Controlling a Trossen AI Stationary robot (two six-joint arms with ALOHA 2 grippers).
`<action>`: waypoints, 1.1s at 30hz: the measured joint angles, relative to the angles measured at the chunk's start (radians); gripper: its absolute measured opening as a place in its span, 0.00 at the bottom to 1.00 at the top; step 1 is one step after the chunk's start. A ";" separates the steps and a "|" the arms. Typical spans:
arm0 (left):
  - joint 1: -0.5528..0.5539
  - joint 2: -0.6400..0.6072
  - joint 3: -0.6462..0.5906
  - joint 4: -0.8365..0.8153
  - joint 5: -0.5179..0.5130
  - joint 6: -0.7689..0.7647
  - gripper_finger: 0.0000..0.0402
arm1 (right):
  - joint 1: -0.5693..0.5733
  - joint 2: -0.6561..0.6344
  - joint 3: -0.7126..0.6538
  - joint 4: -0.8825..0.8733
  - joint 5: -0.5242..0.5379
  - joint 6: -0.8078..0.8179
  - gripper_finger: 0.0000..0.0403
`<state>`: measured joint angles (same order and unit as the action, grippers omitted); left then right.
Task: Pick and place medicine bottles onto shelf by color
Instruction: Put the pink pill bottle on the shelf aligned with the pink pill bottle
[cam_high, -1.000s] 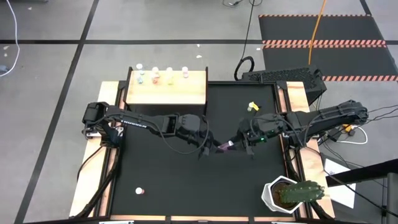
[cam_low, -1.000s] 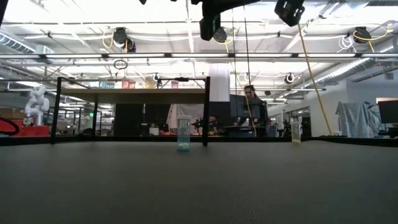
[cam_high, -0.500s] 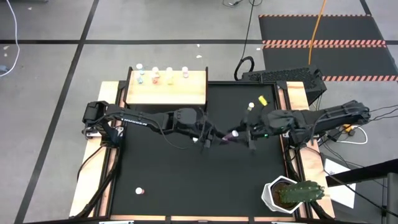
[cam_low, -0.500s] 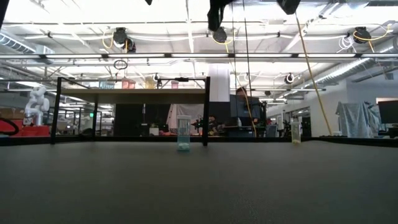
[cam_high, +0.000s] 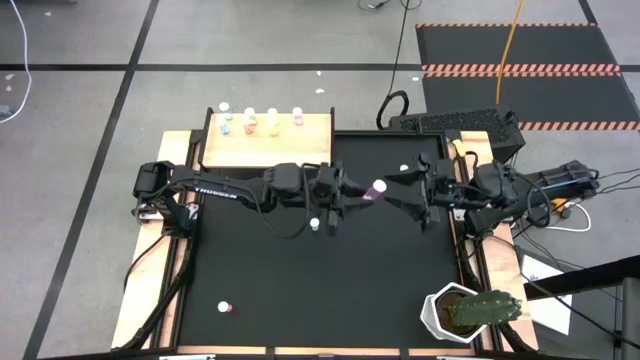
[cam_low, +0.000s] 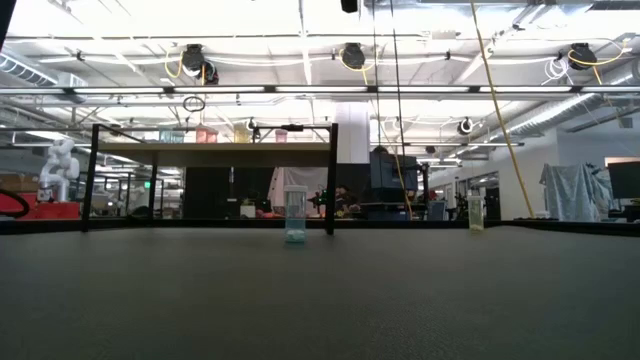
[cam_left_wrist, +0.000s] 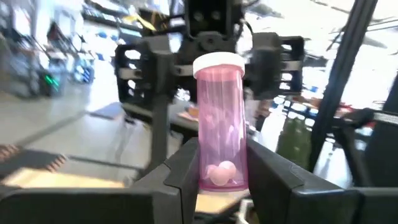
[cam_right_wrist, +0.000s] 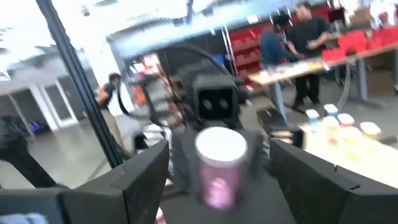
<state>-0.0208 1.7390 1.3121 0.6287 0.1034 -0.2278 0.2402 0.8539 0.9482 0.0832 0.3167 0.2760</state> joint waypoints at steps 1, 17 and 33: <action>0.000 0.000 0.000 0.008 -0.014 0.015 0.29 | 0.002 0.016 0.000 0.036 -0.001 -0.005 0.69; 0.000 -0.002 0.000 0.195 -0.055 0.179 0.28 | 0.007 0.143 0.000 0.253 0.106 -0.139 0.65; 0.010 -0.001 0.000 0.117 -0.044 0.247 0.28 | -0.025 0.143 0.000 0.213 0.096 -0.187 0.50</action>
<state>-0.0105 1.7382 1.3122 0.7452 0.0590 0.0191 0.2151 0.9971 0.9482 0.2958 0.4129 0.0891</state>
